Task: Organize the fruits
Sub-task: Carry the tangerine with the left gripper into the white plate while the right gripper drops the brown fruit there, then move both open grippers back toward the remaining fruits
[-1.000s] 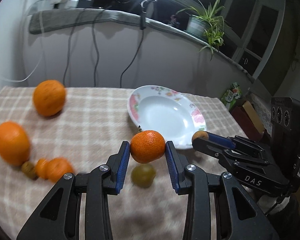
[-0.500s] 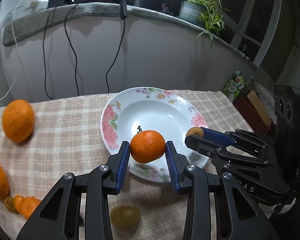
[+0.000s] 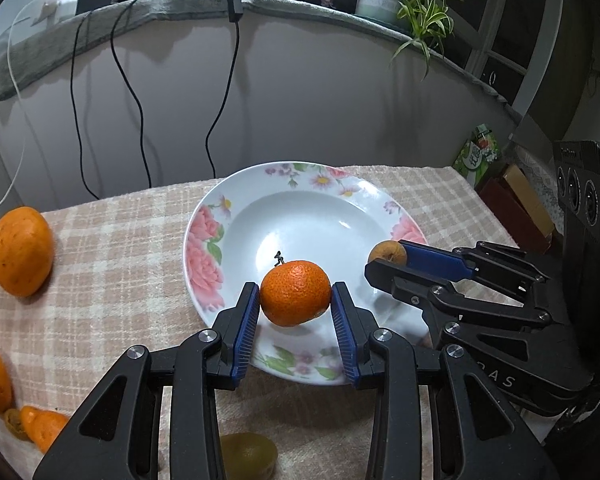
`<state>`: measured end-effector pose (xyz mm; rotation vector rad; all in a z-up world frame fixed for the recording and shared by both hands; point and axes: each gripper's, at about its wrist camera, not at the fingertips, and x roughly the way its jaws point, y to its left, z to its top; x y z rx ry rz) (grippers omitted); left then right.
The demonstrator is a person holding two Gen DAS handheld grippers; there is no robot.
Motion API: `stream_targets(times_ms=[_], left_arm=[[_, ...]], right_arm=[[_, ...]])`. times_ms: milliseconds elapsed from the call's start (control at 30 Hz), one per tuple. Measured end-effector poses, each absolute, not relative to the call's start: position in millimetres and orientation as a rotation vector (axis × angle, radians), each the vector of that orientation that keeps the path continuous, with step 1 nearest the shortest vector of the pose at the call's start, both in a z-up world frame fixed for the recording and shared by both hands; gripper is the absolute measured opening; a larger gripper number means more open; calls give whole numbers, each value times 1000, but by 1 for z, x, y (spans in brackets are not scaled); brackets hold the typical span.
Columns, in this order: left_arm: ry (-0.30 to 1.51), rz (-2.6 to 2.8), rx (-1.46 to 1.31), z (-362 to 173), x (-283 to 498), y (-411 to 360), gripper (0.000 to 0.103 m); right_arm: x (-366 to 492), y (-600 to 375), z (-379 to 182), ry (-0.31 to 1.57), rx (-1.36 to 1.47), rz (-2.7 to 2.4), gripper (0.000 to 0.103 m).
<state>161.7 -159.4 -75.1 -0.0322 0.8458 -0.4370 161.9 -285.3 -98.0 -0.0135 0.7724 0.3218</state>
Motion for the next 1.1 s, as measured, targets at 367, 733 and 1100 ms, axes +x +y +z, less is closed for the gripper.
stream_targets(times_ms=[367,733,1100], left_arm=[[842,-427,-15,-74,160,-161,41],[821,-410,-34,-67,151,-147,44],[792,-397,-60,-57,137,-132,44]], right_arm=[[161,-285,-96,761,-21,305,44],[153,-290,-87,736,-21,278,54],[142,-288,-77,713,1,272,56]])
